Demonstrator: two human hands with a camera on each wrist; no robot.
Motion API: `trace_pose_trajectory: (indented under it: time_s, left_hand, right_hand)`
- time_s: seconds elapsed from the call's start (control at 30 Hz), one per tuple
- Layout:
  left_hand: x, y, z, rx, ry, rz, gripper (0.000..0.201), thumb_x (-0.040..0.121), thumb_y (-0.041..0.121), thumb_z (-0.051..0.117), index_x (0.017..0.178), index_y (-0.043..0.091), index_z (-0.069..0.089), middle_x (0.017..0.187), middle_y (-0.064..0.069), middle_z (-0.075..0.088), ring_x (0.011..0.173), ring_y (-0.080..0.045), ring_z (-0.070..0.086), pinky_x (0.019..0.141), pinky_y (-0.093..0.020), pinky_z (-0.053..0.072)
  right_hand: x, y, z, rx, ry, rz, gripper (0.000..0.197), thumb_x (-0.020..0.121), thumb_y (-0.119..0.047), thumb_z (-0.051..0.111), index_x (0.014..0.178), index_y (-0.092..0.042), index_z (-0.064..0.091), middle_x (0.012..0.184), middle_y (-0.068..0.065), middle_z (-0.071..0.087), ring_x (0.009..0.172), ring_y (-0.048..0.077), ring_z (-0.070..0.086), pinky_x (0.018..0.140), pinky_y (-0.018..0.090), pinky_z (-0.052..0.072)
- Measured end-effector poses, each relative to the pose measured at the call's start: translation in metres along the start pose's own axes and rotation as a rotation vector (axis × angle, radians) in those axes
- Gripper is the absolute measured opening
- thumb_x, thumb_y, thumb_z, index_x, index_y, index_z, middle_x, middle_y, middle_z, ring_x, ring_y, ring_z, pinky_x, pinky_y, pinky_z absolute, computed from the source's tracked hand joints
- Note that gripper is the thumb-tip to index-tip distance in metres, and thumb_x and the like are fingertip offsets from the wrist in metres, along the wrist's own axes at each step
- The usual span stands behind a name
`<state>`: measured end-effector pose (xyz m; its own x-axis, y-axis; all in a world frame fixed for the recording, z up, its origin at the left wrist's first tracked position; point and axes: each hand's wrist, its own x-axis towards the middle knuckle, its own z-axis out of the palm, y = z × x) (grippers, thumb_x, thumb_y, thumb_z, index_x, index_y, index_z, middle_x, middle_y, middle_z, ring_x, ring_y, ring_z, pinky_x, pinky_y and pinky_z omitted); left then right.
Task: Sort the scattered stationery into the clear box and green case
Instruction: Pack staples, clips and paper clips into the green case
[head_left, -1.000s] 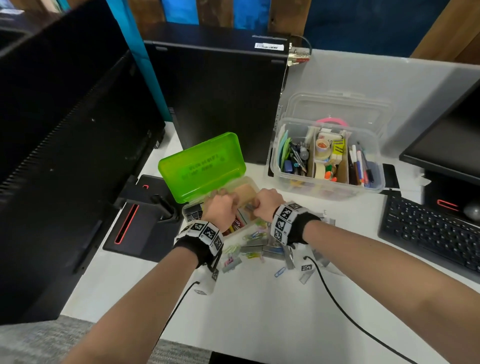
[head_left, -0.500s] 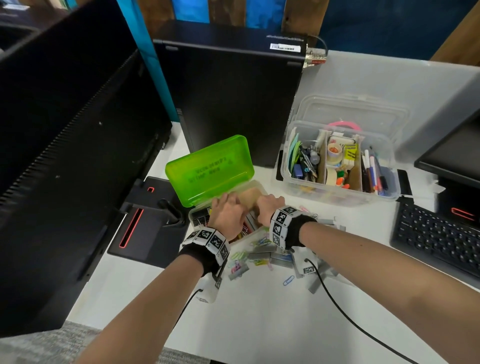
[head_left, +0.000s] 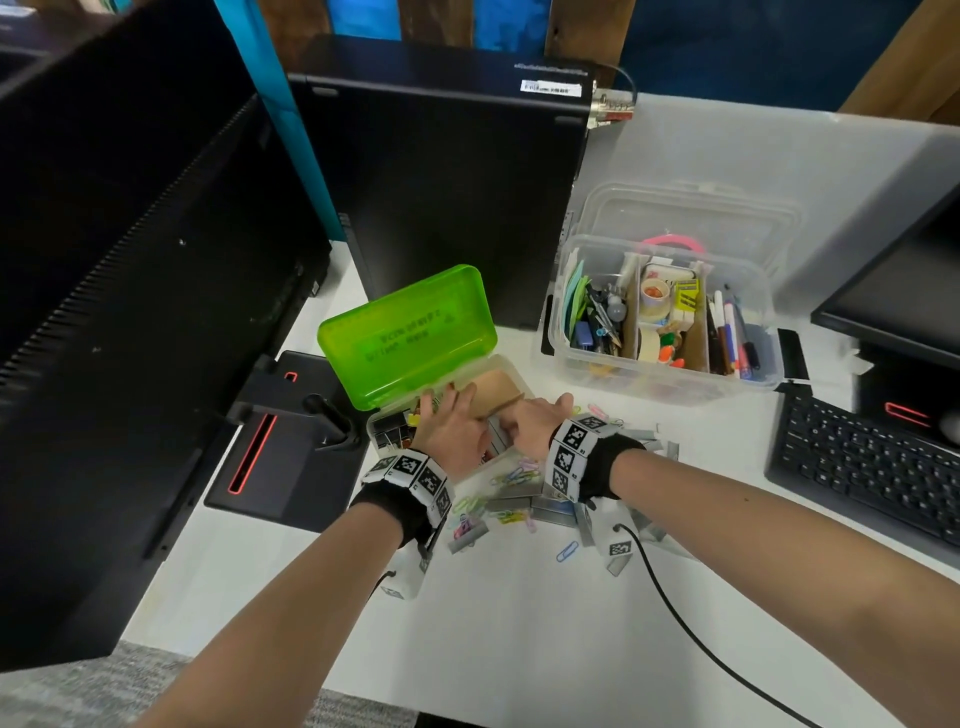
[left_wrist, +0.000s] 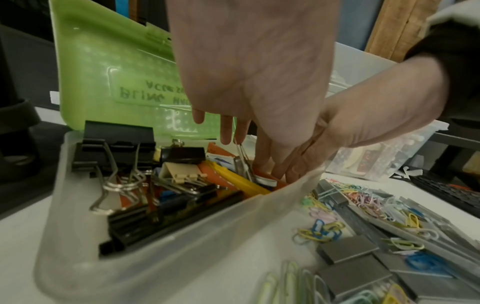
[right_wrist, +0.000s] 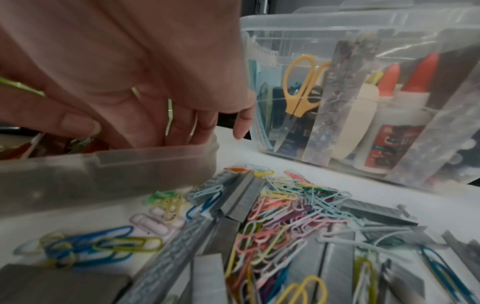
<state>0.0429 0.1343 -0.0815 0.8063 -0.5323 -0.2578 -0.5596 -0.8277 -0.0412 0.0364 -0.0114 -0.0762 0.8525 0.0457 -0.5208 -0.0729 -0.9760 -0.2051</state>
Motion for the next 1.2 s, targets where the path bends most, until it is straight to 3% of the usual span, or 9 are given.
trace_pose_trajectory:
  time_s: [0.17, 0.27, 0.4, 0.5, 0.6, 0.77, 0.87, 0.93, 1.2]
  left_hand:
    - [-0.001, 0.000, -0.001, -0.087, -0.070, -0.032, 0.042, 0.101, 0.042, 0.030, 0.114, 0.031, 0.068, 0.158, -0.006, 0.014, 0.143, -0.029, 0.015, 0.115, -0.054, 0.005]
    - [-0.001, 0.004, -0.010, -0.086, -0.024, -0.044, 0.039, 0.100, 0.040, 0.036, 0.117, 0.025, 0.067, 0.156, -0.004, 0.020, 0.140, -0.026, 0.021, 0.115, -0.051, 0.002]
    - [0.000, 0.017, -0.025, -0.147, 0.097, 0.001, 0.032, 0.097, 0.035, 0.038, 0.109, 0.023, 0.065, 0.142, -0.005, 0.039, 0.130, -0.025, 0.033, 0.111, -0.046, 0.017]
    - [0.004, 0.039, -0.032, -0.141, 0.172, 0.066, 0.031, 0.095, 0.033, 0.039, 0.111, 0.022, 0.063, 0.124, -0.003, 0.047, 0.116, -0.022, 0.040, 0.098, -0.042, 0.027]
    - [0.009, 0.069, -0.032, -0.147, 0.180, 0.184, 0.026, 0.095, 0.025, 0.043, 0.114, 0.020, 0.060, 0.116, -0.003, 0.049, 0.110, -0.021, 0.043, 0.096, -0.039, 0.031]
    - [0.014, 0.105, -0.021, -0.106, 0.112, 0.304, 0.030, 0.092, 0.011, 0.048, 0.119, 0.018, 0.058, 0.115, -0.004, 0.059, 0.109, -0.024, 0.054, 0.093, -0.037, 0.040]
    - [0.012, 0.119, -0.016, -0.188, 0.057, 0.274, 0.026, 0.095, 0.014, 0.044, 0.119, 0.013, 0.055, 0.109, -0.007, 0.062, 0.099, -0.027, 0.059, 0.083, -0.035, 0.045]
    - [0.011, 0.124, -0.012, -0.237, 0.026, 0.257, 0.022, 0.097, 0.018, 0.041, 0.113, 0.011, 0.055, 0.107, -0.008, 0.062, 0.096, -0.028, 0.060, 0.079, -0.035, 0.046]
    - [0.012, 0.124, -0.011, -0.240, 0.051, 0.247, 0.022, 0.097, 0.016, 0.040, 0.112, 0.011, 0.055, 0.109, -0.008, 0.061, 0.100, -0.028, 0.059, 0.083, -0.036, 0.045]
  right_hand:
    - [-0.003, 0.000, 0.002, -0.034, -0.025, -0.016, 0.022, 0.078, -0.006, 0.047, 0.083, -0.018, 0.065, 0.090, 0.001, 0.060, 0.092, 0.023, 0.053, 0.088, 0.045, 0.023]
    - [-0.009, 0.001, -0.001, -0.057, 0.040, -0.059, 0.023, 0.081, -0.008, 0.046, 0.083, -0.021, 0.065, 0.096, -0.001, 0.060, 0.099, 0.020, 0.051, 0.090, 0.044, 0.023]
    - [-0.028, 0.020, -0.017, 0.106, 0.234, -0.164, 0.030, 0.090, -0.012, 0.040, 0.095, -0.021, 0.068, 0.094, -0.002, 0.056, 0.095, 0.017, 0.048, 0.089, 0.038, 0.026]
    - [-0.035, 0.060, -0.019, 0.383, 0.341, -0.120, 0.024, 0.090, -0.012, 0.049, 0.094, -0.022, 0.071, 0.097, -0.002, 0.064, 0.091, 0.015, 0.056, 0.093, 0.037, 0.043]
    - [-0.048, 0.106, -0.011, 0.485, 0.307, 0.030, 0.018, 0.088, -0.007, 0.055, 0.090, -0.017, 0.070, 0.097, 0.001, 0.064, 0.089, 0.018, 0.060, 0.087, 0.035, 0.051]
    - [-0.076, 0.149, 0.013, 0.513, 0.254, 0.155, 0.015, 0.083, -0.004, 0.062, 0.085, -0.018, 0.069, 0.086, -0.002, 0.060, 0.086, 0.017, 0.057, 0.077, 0.021, 0.041]
    - [-0.093, 0.142, 0.024, 0.524, 0.161, 0.146, 0.010, 0.079, -0.013, 0.069, 0.080, -0.021, 0.063, 0.080, -0.005, 0.058, 0.081, 0.015, 0.055, 0.066, 0.020, 0.038]
    - [-0.100, 0.132, 0.032, 0.482, 0.118, 0.119, 0.010, 0.077, -0.019, 0.072, 0.080, -0.020, 0.062, 0.082, -0.003, 0.060, 0.080, 0.015, 0.055, 0.066, 0.022, 0.039]
    - [-0.107, 0.106, 0.042, 0.286, 0.054, 0.152, 0.023, 0.077, -0.028, 0.069, 0.083, -0.016, 0.051, 0.087, 0.004, 0.059, 0.079, 0.020, 0.055, 0.066, 0.026, 0.045]
